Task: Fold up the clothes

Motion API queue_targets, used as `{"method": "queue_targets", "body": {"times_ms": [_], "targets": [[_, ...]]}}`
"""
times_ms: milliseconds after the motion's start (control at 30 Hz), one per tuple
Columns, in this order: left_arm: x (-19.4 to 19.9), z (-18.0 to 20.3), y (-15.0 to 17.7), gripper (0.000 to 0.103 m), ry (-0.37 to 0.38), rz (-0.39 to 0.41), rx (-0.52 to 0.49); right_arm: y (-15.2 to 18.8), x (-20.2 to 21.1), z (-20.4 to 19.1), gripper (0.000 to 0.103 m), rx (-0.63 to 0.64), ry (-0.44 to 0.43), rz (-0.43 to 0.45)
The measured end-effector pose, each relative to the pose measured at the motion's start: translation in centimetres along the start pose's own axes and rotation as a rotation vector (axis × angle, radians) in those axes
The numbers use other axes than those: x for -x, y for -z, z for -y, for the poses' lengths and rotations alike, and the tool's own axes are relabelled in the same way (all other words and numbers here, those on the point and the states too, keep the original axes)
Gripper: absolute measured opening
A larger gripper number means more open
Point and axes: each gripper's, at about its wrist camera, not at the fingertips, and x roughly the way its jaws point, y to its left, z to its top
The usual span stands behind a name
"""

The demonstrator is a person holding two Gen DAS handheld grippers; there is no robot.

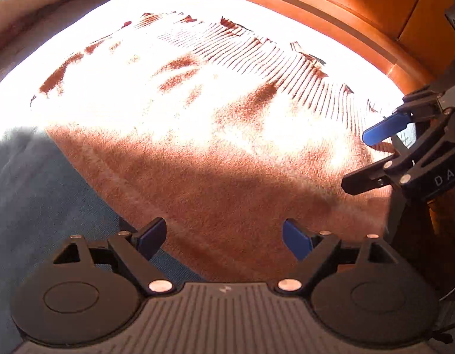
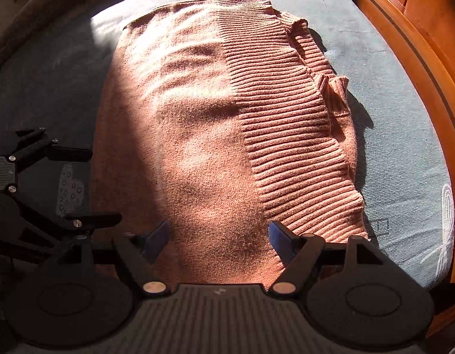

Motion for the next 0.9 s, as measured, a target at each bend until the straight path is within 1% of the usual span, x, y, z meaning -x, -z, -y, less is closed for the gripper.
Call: {"method": "queue_targets", "body": {"times_ms": [33,67,100,133,167,267,367,433,500,600,700,900], "targets": [[-0.5,-0.2,-0.1,0.086,-0.007,-0.006,0.021,0.0,-0.5,0.0,0.080,-0.010,0.003,-0.012],[-0.9,-0.5,-0.2,0.086,-0.015,-0.012,0.042,-0.1,-0.9,0.0,0.083,-0.017,0.004,-0.021],[-1.4,-0.7,-0.3,0.087,-0.022,-0.018,0.063,0.0,-1.0,-0.2,0.088,-0.019,-0.001,-0.021],[-1.9,-1.0,-0.4,0.088,-0.030,-0.024,0.084,0.0,-1.2,-0.3,0.091,-0.020,-0.006,-0.022],[-2.1,-1.1,-0.5,0.091,-0.034,-0.026,0.100,0.0,-1.4,-0.4,0.096,-0.023,-0.010,-0.023],[-1.6,-1.7,-0.6,0.092,-0.039,-0.020,0.127,-0.1,-1.6,-0.6,0.101,-0.038,-0.015,-0.032],[-0.4,-1.9,-0.7,0.092,-0.040,0.011,0.151,-0.2,-1.5,-0.8,0.101,-0.043,-0.014,-0.036],[-0.4,-2.0,-1.5,0.092,-0.039,0.031,0.183,-0.4,-1.2,-0.8,0.101,-0.039,-0.024,-0.027],[-0.6,-2.7,-2.3,0.092,-0.055,0.050,0.219,-0.6,-1.1,-1.0,0.101,-0.030,-0.023,-0.024],[-1.2,-3.7,-4.0,0.092,-0.090,0.072,0.259,-1.0,-1.4,-1.3,0.101,-0.013,-0.012,-0.025],[-2.1,-4.3,-4.7,0.093,-0.099,0.083,0.303,-1.3,-1.7,-1.5,0.101,0.002,-0.002,-0.026],[-3.9,-5.5,-6.0,0.094,-0.119,0.106,0.392,-1.0,-2.2,-1.2,0.103,-0.022,-0.004,-0.026]]}}
